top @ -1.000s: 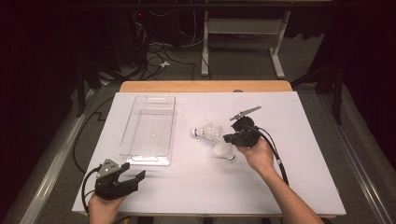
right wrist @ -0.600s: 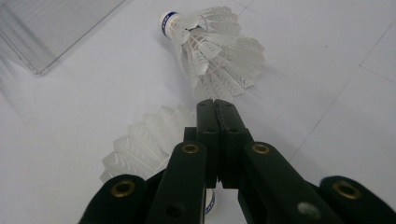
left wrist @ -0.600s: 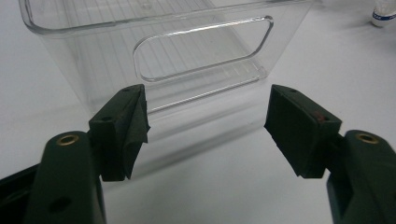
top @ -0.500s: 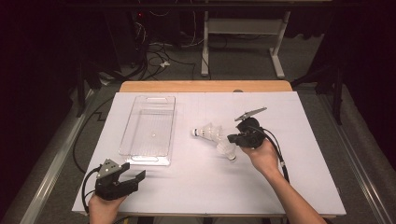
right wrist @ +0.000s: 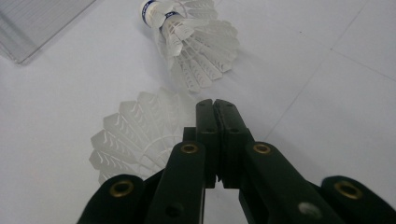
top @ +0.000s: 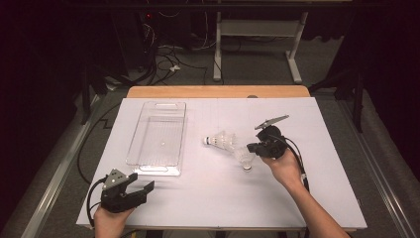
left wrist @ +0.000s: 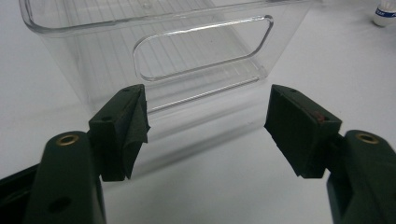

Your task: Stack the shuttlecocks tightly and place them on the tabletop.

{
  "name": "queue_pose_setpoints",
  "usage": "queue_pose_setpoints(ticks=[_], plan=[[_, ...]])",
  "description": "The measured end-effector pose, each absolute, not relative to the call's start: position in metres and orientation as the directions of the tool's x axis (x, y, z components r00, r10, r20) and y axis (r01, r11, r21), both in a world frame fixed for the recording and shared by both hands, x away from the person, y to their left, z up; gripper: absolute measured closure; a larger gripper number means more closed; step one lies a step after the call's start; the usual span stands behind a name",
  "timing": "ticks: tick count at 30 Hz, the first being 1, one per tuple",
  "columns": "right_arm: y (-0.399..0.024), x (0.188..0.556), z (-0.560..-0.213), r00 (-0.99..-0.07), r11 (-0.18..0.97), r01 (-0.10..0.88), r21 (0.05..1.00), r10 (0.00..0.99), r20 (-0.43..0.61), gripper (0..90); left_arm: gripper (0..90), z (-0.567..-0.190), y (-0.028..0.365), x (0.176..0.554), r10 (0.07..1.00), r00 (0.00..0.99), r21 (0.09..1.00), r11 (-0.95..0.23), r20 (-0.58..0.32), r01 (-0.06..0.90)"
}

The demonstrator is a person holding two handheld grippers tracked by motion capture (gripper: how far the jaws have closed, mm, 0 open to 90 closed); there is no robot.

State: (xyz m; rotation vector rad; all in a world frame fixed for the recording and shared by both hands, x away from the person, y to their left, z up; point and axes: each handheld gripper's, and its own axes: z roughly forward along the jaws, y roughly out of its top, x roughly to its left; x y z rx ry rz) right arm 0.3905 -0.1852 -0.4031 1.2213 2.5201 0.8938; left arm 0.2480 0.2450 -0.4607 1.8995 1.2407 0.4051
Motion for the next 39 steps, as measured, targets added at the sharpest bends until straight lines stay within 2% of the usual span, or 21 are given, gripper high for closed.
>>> queue_pose_setpoints(ticks=[19, 39], plan=[[-0.204, 0.389, -0.410, -0.612, 0.454, 0.664, 0.594, 0.787, 0.083, 88.4, 30.9, -0.461, 0.244, 0.248, 0.873, 0.463, 0.770, -0.187, -0.155, 0.610], [-0.221, 0.387, -0.424, -0.578, 0.430, 0.697, 0.573, 0.811, 0.095, 83.8, 30.9, -0.461, 0.245, 0.248, 0.873, 0.462, 0.771, -0.186, -0.155, 0.610]])
